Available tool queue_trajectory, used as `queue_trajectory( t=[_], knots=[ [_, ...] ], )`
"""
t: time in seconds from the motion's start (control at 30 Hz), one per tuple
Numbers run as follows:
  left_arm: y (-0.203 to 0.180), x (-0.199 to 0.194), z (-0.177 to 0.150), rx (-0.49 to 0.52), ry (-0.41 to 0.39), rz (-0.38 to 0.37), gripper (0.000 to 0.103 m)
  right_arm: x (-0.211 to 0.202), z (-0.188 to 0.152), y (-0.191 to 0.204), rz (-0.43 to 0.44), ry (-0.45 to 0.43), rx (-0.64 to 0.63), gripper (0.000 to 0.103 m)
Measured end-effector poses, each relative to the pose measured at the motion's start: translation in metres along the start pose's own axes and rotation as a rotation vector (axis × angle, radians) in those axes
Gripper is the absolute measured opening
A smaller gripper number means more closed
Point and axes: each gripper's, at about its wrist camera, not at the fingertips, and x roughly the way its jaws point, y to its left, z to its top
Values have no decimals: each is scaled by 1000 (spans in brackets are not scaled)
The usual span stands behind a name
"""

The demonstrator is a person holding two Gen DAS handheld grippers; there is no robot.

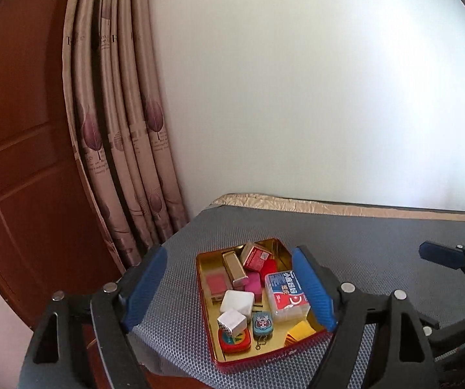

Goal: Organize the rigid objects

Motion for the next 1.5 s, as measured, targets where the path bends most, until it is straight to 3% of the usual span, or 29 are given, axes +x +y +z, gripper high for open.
queue_trajectory(
  t=[0.13, 0.2, 0.3, 0.43, 1.3, 1.37, 1.5],
  knots=[
    [2, 2, 3, -29, 105, -69, 82, -8, -5, -3, -4, 12, 7, 96],
    [7, -4, 5, -67, 86, -52, 82, -10, -7, -5, -2, 22, 14, 96],
    [10, -5, 7, -80, 117, -4, 83, -13, -10, -5, 0, 39, 13, 97],
    [12, -7, 5, -85, 121, 3, 83, -14, -13, -4, 2, 56, 6, 97],
    [6, 36, -24, -87, 299, -134, 83, -5, -24, 2, 30, 130, -1, 99],
    [3, 38, -28, -68, 297, -101, 83, -3, -27, 0, 33, 141, 8, 99],
    [1, 41, -29, -68, 292, -105, 83, -4, -33, -7, 23, 148, 20, 99]
  ],
)
